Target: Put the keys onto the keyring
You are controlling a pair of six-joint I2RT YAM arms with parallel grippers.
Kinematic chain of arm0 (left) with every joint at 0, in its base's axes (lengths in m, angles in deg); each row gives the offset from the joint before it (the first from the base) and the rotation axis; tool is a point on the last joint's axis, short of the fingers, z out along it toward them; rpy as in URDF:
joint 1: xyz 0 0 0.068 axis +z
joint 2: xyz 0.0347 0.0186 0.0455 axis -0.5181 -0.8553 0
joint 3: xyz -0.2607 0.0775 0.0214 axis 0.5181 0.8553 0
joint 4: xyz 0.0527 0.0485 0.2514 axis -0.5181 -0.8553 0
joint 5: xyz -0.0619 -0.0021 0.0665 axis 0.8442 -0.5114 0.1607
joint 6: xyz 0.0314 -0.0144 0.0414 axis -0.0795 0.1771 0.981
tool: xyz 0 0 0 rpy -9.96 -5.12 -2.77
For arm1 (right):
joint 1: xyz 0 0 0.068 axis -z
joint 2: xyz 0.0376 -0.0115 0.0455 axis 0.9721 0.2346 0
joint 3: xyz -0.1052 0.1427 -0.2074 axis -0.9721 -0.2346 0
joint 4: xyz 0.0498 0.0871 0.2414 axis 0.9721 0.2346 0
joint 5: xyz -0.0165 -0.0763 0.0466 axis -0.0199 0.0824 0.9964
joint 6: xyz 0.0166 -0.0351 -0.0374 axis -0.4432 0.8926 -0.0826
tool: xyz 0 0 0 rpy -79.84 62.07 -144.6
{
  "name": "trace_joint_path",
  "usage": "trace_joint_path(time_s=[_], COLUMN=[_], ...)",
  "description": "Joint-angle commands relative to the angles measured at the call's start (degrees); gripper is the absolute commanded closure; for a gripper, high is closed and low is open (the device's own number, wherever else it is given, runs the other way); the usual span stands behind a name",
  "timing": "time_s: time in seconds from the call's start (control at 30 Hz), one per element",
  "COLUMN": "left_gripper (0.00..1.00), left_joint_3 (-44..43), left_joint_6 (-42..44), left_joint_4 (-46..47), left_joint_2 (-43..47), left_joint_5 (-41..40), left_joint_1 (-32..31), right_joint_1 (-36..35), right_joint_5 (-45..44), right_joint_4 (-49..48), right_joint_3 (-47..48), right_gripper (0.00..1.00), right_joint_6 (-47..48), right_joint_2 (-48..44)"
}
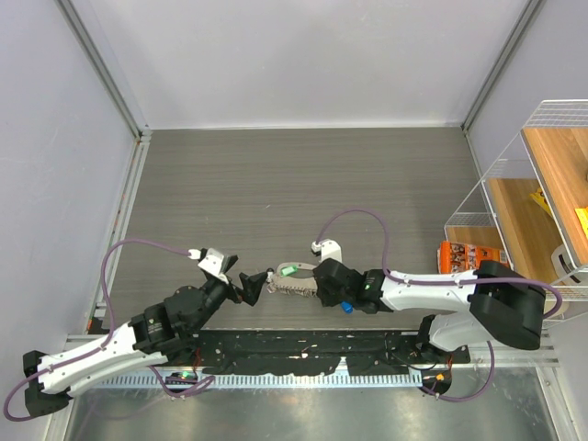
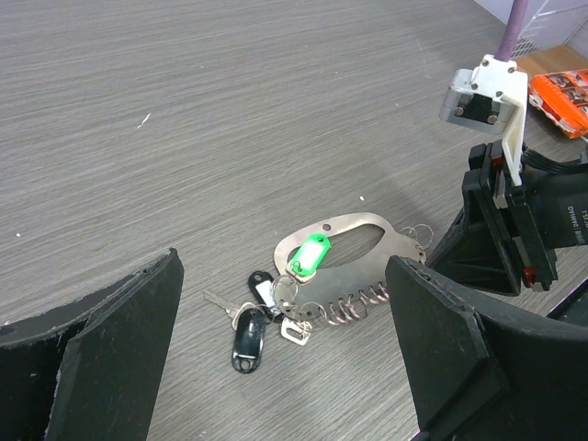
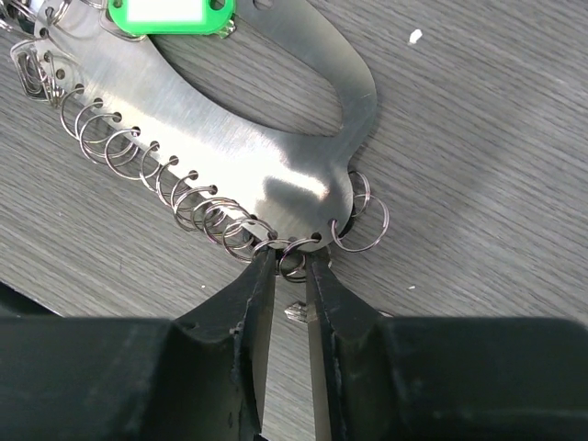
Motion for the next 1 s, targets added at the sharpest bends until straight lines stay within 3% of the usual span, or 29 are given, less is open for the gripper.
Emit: trace_joint_path(time_s=[0.0,0.33,0.73,0.97], left_gripper=[0.0,0.0,0.0,0.01], left_joint_3=[0.34,0.25,1.39,2.36], left_joint_6=[-0.22,-0.21,0.49,1.28], left_joint_4=[2.22,2.48,3.01,5.38], left_joint_2=[0.36,-0.61,2.99,7.74], left_joint_5=[-0.88,-0.97,0.43,8.77], left_joint_1=[-0.25,-0.25,-0.25,-0.25], right_joint_1=[-0.66,-0.84,-0.84,-0.75], right_joint_5=[-1.52,-2.31,6.63,11.3], right_joint_4=[-1.81,-1.64,-7.52,-11.92], right_joint_3=[2.42,2.77,-0.04,-3.02], right_gripper=[0.75,0.94,0.95,0.95], right_joint_6=[0.38,1.08,3.45,3.98], right_joint_2=[1.05,1.49,-6.32,-11.51])
